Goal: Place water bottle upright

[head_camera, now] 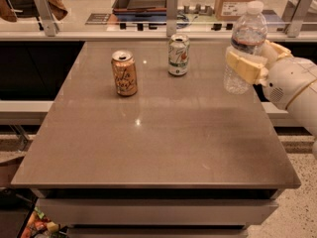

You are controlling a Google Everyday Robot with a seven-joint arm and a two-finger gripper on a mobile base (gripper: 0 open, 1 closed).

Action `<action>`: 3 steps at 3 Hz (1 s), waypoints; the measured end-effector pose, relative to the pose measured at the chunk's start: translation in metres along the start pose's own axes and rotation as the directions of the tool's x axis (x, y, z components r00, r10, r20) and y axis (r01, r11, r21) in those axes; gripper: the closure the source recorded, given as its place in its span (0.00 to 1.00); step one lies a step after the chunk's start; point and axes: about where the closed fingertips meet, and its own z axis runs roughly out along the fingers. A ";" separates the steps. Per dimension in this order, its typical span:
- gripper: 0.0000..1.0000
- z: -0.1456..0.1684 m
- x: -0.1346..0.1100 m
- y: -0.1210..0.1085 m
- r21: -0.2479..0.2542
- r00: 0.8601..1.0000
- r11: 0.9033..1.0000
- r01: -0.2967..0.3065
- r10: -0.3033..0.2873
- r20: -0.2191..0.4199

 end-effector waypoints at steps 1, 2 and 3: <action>1.00 -0.003 0.000 0.018 -0.030 0.996 0.995 -0.092 0.092 -0.003; 1.00 -0.007 0.011 0.040 -0.053 0.990 0.988 -0.142 0.141 -0.023; 1.00 -0.009 0.027 0.062 -0.077 0.986 0.983 -0.165 0.162 -0.046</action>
Offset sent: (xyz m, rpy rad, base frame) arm -0.0372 0.0532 -0.0405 0.1451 0.1431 0.1022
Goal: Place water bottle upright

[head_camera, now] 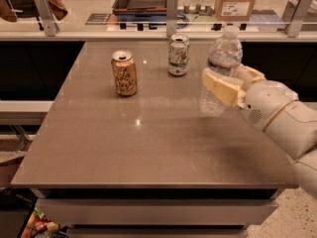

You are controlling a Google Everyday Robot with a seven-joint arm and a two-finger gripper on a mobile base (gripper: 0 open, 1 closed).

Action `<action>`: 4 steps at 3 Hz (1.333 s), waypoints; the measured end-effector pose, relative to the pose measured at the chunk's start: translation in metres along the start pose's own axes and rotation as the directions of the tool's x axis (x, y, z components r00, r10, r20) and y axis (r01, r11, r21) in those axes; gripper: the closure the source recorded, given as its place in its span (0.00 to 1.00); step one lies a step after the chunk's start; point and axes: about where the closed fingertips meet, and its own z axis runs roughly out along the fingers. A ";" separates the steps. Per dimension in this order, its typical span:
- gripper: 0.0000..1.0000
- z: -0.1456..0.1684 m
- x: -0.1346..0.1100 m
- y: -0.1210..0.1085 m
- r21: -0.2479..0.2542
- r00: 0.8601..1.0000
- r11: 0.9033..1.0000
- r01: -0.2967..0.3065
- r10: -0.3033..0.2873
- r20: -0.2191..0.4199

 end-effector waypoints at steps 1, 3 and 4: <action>1.00 0.002 0.014 0.012 -0.008 1.000 1.000 -0.002 0.002 -0.004; 1.00 0.012 0.032 0.027 0.019 0.999 0.999 0.042 -0.042 0.026; 1.00 0.015 0.040 0.032 0.035 0.996 0.996 0.077 -0.078 0.037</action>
Offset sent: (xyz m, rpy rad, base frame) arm -0.0031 0.0344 -0.0367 -0.0234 -0.0353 -0.0152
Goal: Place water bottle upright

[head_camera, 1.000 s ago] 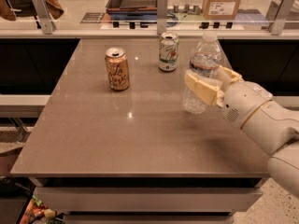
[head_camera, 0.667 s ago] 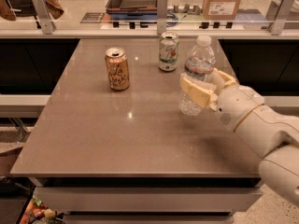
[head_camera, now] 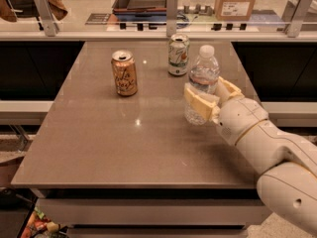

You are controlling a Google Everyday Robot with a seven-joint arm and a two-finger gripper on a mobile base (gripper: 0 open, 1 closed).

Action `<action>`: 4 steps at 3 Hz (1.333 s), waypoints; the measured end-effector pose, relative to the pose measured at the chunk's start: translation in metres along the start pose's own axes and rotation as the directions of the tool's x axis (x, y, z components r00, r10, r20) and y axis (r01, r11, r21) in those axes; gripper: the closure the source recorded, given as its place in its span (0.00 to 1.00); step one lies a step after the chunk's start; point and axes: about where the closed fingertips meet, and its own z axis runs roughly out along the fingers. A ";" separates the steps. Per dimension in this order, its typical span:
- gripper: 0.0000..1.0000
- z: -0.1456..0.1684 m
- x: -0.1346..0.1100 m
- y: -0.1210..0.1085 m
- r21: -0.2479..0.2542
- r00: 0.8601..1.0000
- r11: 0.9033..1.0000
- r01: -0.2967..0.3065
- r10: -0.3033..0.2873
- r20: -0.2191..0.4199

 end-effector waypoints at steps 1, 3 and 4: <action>1.00 0.000 0.007 0.008 -0.003 0.999 0.999 0.048 -0.048 -0.001; 0.84 -0.001 0.011 0.015 -0.010 0.994 0.994 0.105 -0.105 -0.007; 0.61 0.000 0.010 0.016 -0.011 0.994 0.994 0.107 -0.107 -0.005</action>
Offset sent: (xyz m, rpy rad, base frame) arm -0.0088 0.0166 -0.0267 -0.1596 -0.0543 -0.0122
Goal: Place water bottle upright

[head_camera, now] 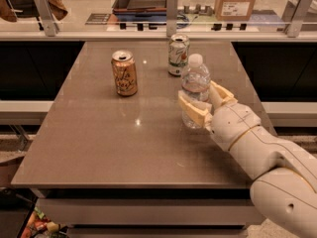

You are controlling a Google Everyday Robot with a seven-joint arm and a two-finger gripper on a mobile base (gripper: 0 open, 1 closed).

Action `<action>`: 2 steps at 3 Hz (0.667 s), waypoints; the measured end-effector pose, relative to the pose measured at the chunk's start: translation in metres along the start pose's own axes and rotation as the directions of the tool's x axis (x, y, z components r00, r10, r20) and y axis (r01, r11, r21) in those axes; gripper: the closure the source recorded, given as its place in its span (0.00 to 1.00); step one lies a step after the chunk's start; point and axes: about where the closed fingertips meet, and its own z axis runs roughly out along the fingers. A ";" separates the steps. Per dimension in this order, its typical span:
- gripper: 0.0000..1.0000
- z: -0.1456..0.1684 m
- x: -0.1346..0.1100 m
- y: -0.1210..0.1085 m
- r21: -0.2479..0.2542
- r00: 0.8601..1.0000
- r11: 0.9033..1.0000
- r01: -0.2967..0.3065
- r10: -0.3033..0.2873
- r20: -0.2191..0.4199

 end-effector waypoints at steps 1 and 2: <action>0.37 0.000 -0.002 0.001 -0.001 1.000 1.000 0.001 -0.001 0.003; 0.13 0.001 -0.004 0.002 -0.003 1.000 1.000 0.003 -0.003 0.006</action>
Offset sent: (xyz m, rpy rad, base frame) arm -0.0002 0.0009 0.0014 -0.0001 -0.0026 0.0015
